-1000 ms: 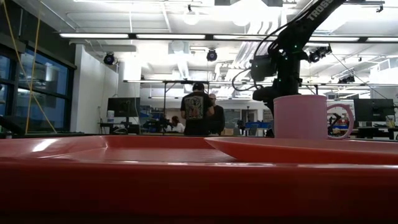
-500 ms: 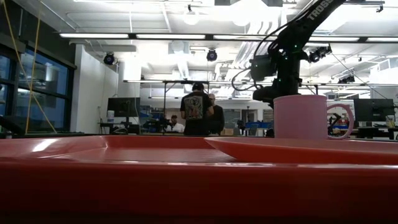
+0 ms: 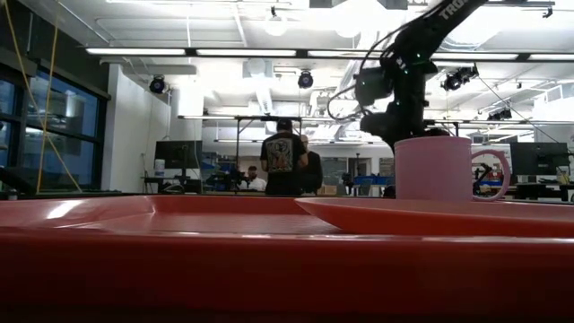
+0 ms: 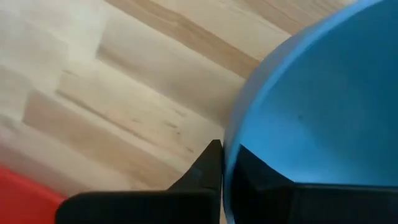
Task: Set up tray
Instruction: Put the blue bowl into the pink plate
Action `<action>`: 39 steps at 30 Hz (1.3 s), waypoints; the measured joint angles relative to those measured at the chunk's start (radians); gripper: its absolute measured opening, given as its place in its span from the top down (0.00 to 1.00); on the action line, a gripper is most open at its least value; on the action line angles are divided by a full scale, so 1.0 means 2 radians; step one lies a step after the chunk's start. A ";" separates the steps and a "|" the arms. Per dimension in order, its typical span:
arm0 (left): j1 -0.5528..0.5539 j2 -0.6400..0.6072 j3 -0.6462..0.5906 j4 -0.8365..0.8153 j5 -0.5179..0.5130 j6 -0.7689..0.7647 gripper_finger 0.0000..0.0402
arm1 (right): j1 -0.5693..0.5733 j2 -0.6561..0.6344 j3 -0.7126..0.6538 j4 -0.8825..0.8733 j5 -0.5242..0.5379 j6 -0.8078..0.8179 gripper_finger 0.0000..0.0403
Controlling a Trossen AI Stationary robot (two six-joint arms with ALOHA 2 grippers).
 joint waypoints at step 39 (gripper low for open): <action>0.000 0.000 0.000 0.000 0.002 0.010 0.32 | 0.152 0.000 0.489 -0.265 0.009 -0.024 1.00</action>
